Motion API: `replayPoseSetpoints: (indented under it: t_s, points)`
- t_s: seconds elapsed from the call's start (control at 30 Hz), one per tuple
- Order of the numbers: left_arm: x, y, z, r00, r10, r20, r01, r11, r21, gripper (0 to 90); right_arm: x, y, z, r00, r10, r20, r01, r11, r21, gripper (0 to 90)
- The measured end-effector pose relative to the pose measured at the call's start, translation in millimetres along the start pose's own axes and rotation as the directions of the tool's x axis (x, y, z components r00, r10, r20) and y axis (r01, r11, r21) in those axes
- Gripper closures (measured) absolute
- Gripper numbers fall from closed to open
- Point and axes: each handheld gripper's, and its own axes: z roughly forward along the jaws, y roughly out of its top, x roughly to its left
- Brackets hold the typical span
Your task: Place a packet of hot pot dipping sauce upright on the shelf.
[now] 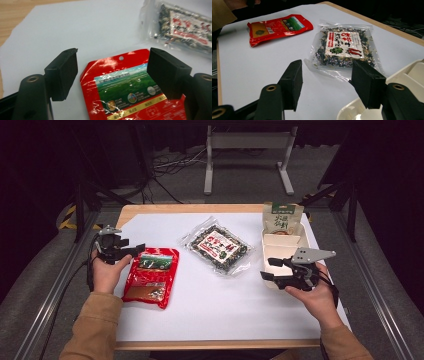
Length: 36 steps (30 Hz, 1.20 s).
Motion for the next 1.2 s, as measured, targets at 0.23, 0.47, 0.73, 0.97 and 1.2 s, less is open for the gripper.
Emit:
replayPoseSetpoints:
  t_s: [0.23, 0.47, 0.73, 0.97, 1.2]
  points:
    - [10.1, -4.4, 19.2, 0.9992, -0.040, -0.009, 0.041, 0.9950, 0.091, 24.6, 1.1, -2.0, 2.0, 1.0000, 0.002, -0.001, -0.002, 1.000, 0.005, 41.7]
    - [19.5, -9.5, 30.0, 0.9952, -0.096, 0.017, 0.093, 0.9836, 0.155, 23.9, 1.3, -4.0, 5.6, 1.0000, 0.005, -0.008, -0.005, 1.000, 0.017, 41.1]
    - [26.6, -13.7, 38.2, 0.9884, -0.145, 0.045, 0.133, 0.9707, 0.200, 21.9, 0.7, -5.2, 6.0, 0.9999, 0.011, -0.009, -0.011, 1.000, 0.016, 40.3]
    - [28.7, -16.1, 44.2, 0.9836, -0.165, 0.074, 0.145, 0.9644, 0.222, 22.3, 1.3, -5.7, 6.5, 0.9999, 0.010, -0.009, -0.009, 1.000, 0.018, 39.6]
    - [28.1, -16.7, 43.0, 0.9771, -0.174, 0.122, 0.144, 0.9645, 0.221, 22.7, 0.5, -6.1, 5.5, 1.0000, 0.008, -0.002, -0.008, 1.000, 0.017, 39.3]
